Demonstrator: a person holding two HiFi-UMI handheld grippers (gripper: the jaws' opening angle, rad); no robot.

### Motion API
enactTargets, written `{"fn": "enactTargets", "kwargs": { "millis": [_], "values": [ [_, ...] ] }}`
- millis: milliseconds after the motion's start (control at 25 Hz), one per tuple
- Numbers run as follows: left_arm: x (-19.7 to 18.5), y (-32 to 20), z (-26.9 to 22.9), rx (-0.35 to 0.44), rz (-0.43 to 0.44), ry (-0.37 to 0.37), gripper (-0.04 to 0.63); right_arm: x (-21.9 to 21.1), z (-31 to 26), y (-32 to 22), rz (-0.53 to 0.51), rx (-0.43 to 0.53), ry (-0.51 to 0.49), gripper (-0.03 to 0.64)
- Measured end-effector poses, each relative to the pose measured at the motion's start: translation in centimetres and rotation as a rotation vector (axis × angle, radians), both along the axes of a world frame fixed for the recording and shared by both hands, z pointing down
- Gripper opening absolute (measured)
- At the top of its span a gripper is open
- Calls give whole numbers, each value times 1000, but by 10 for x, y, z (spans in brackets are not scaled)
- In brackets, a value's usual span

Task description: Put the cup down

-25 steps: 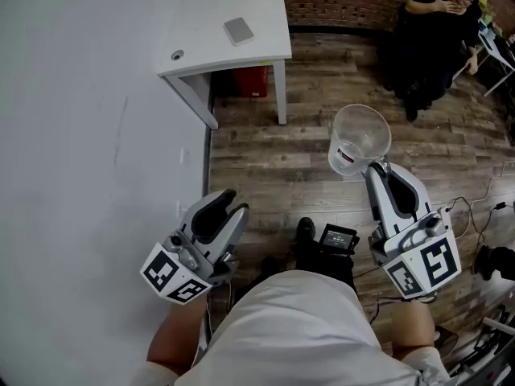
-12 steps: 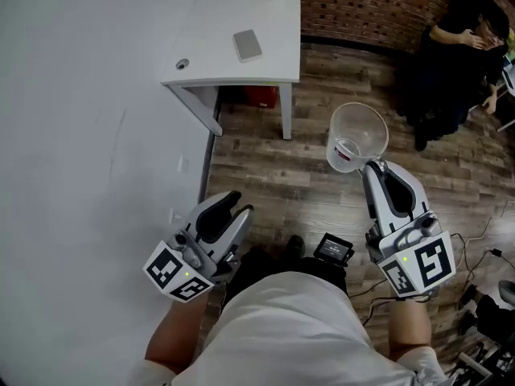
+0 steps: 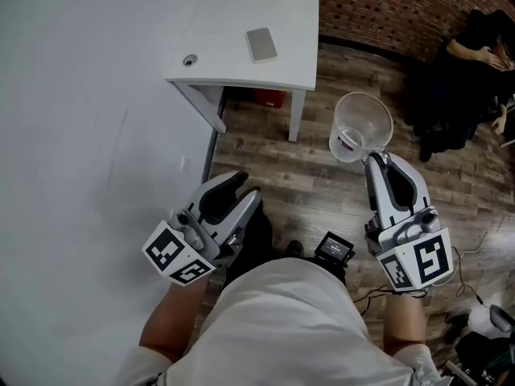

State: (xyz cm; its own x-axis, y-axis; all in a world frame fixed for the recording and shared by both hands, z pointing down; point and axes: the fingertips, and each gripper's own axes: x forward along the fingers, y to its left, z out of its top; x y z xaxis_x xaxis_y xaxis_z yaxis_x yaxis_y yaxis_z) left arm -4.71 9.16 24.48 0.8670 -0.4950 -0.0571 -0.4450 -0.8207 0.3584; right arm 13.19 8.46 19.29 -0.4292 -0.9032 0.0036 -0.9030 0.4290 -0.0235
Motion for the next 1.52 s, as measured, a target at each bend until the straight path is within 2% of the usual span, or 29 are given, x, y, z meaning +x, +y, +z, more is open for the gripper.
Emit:
{"fn": "enactTargets", "kwargs": {
  "millis": [240,600,760,1000,1320,1520],
  "values": [
    [-28,-85,4,-11,30,17,120,-33,3,-73,20,-13,24,31],
    [-74,-185,11,-23,52,-17,120,-74,15,-167,28,-24,23,31],
    [-75,-236,-3,-35,58,-30,120,-74,9,-221,31,-54,1,31],
    [-83,-238,19,-34,67,-11,120,-91,31,-232,-2,-55,11,31],
    [-47,-283,25,-87,14,-30,121,-63,46,-294,-81,-108,-8,31],
    [-45,-290,38,-89,-12,-22,121,-63,58,-305,-106,-112,-5,31]
  ]
}}
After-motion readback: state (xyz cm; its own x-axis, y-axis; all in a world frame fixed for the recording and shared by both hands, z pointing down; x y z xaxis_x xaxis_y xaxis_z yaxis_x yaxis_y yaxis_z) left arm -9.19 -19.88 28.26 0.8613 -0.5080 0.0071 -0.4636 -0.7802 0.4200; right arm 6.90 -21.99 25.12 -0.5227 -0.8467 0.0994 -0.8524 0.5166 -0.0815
